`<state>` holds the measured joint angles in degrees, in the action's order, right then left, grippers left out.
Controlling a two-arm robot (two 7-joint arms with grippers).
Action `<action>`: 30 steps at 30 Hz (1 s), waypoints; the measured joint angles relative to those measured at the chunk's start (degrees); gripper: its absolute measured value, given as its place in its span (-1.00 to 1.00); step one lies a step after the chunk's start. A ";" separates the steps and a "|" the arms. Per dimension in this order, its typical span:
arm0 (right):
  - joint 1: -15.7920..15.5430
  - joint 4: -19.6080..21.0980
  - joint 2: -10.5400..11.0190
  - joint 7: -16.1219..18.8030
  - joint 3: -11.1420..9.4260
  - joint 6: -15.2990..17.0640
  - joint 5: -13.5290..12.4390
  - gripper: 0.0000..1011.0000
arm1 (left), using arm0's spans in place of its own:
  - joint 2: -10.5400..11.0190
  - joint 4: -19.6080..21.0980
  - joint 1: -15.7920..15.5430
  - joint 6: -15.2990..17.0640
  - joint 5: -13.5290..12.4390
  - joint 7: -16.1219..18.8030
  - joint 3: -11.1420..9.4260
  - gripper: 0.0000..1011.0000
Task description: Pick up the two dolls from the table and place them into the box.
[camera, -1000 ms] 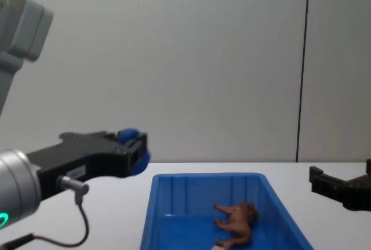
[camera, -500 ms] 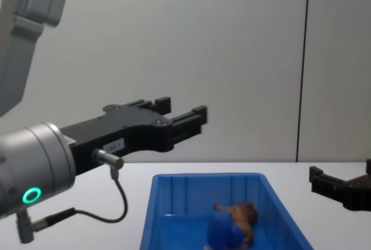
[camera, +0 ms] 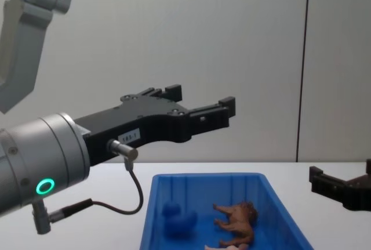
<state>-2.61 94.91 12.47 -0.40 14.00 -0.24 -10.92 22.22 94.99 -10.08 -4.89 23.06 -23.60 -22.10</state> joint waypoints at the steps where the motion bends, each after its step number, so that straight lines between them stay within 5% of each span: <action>1: 0.00 0.00 0.00 0.00 0.00 0.00 0.00 0.98 | -0.03 -0.02 -0.03 -0.02 0.02 -0.10 -0.01 0.98; 30: 0.00 0.00 0.00 0.00 0.00 0.00 0.00 0.98 | -0.45 -0.26 -0.49 -0.43 0.33 -1.54 -0.16 0.98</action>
<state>-2.61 94.91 12.47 -0.40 14.00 -0.24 -10.93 21.76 94.73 -10.57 -5.32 23.39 -25.15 -22.27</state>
